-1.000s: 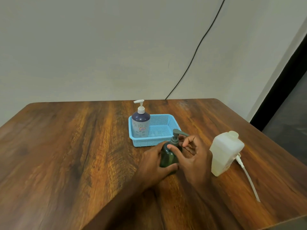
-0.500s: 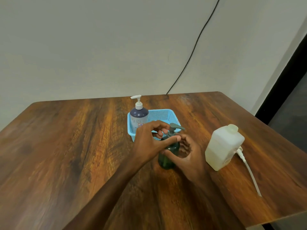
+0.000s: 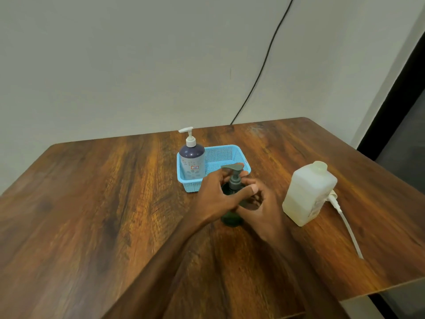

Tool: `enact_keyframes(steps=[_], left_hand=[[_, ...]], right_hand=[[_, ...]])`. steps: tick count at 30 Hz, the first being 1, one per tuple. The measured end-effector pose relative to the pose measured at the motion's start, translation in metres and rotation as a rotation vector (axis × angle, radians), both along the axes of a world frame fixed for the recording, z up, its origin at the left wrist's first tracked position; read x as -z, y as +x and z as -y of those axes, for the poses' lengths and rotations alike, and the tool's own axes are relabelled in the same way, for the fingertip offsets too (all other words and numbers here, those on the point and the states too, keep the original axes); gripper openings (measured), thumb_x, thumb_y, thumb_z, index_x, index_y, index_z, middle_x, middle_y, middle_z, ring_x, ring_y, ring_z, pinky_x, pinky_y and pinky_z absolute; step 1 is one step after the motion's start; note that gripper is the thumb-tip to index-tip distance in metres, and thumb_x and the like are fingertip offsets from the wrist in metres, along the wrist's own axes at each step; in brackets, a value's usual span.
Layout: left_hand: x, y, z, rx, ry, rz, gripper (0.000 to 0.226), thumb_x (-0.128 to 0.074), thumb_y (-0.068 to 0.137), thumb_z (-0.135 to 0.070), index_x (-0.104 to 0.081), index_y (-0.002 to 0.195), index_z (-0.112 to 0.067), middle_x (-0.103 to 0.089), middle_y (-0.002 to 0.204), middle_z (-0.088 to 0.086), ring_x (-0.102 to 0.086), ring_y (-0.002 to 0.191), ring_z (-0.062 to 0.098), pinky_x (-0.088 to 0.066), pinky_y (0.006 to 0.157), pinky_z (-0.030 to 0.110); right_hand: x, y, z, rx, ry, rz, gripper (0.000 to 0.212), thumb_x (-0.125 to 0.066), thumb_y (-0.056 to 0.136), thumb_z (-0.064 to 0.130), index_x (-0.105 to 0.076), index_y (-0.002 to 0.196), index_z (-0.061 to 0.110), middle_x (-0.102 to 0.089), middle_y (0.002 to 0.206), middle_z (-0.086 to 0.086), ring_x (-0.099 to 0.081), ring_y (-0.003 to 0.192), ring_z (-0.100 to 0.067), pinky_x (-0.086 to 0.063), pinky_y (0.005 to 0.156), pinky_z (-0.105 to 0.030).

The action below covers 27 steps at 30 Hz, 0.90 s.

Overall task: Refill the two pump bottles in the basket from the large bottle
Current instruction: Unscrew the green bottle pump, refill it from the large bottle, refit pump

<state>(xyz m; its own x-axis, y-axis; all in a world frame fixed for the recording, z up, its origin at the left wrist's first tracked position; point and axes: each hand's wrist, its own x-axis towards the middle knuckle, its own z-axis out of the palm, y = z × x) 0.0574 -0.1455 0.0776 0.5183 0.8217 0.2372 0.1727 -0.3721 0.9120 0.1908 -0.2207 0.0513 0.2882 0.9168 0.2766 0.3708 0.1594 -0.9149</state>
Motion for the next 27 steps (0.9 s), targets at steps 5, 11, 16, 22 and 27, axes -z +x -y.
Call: enact_keyframes(steps=[5,11,16,22,27], left_hand=[[0.001,-0.005,-0.003,-0.247,0.072,0.065,0.051,-0.093,0.064,-0.049,-0.065,0.106,-0.039,-0.072,0.103,-0.021,-0.067,0.098,-0.008,-0.057,0.085,0.016],[-0.003,-0.022,-0.002,-0.125,0.145,0.082,0.038,-0.088,0.077,-0.016,-0.071,0.111,-0.024,-0.077,0.105,-0.010,-0.073,0.099,0.004,-0.059,0.090,0.025],[0.007,-0.008,0.005,-0.060,0.132,-0.013,0.049,-0.074,0.080,-0.035,-0.065,0.128,-0.032,-0.069,0.128,-0.015,-0.062,0.123,0.004,-0.051,0.105,0.033],[0.005,-0.004,0.007,-0.316,0.183,0.098,0.039,-0.092,0.070,-0.040,-0.065,0.098,-0.038,-0.071,0.097,-0.020,-0.067,0.091,-0.005,-0.052,0.074,0.009],[0.001,-0.013,-0.001,-0.107,0.126,0.050,0.038,-0.082,0.081,-0.018,-0.070,0.116,-0.025,-0.074,0.112,-0.013,-0.067,0.109,0.000,-0.057,0.098,0.031]], right_hand=[[-0.001,-0.001,-0.001,-0.021,-0.013,0.005,0.058,-0.085,0.072,0.035,-0.056,0.122,0.033,-0.063,0.119,0.021,-0.060,0.110,0.004,-0.054,0.092,-0.023],[-0.003,0.000,0.000,-0.017,-0.019,0.008,0.065,-0.086,0.068,0.042,-0.056,0.125,0.032,-0.062,0.121,0.022,-0.059,0.108,0.008,-0.051,0.089,-0.015],[-0.005,0.002,0.002,-0.040,-0.040,-0.025,0.059,-0.085,0.072,0.034,-0.057,0.123,0.032,-0.063,0.123,0.019,-0.060,0.111,0.004,-0.052,0.098,-0.029],[-0.003,0.000,0.002,-0.013,-0.034,0.013,0.055,-0.083,0.074,0.034,-0.057,0.122,0.034,-0.061,0.123,0.020,-0.058,0.111,0.006,-0.052,0.095,-0.022],[-0.003,0.004,0.000,-0.042,-0.050,-0.023,0.066,-0.086,0.069,0.040,-0.056,0.128,0.031,-0.062,0.125,0.019,-0.059,0.112,0.005,-0.052,0.096,-0.024]])
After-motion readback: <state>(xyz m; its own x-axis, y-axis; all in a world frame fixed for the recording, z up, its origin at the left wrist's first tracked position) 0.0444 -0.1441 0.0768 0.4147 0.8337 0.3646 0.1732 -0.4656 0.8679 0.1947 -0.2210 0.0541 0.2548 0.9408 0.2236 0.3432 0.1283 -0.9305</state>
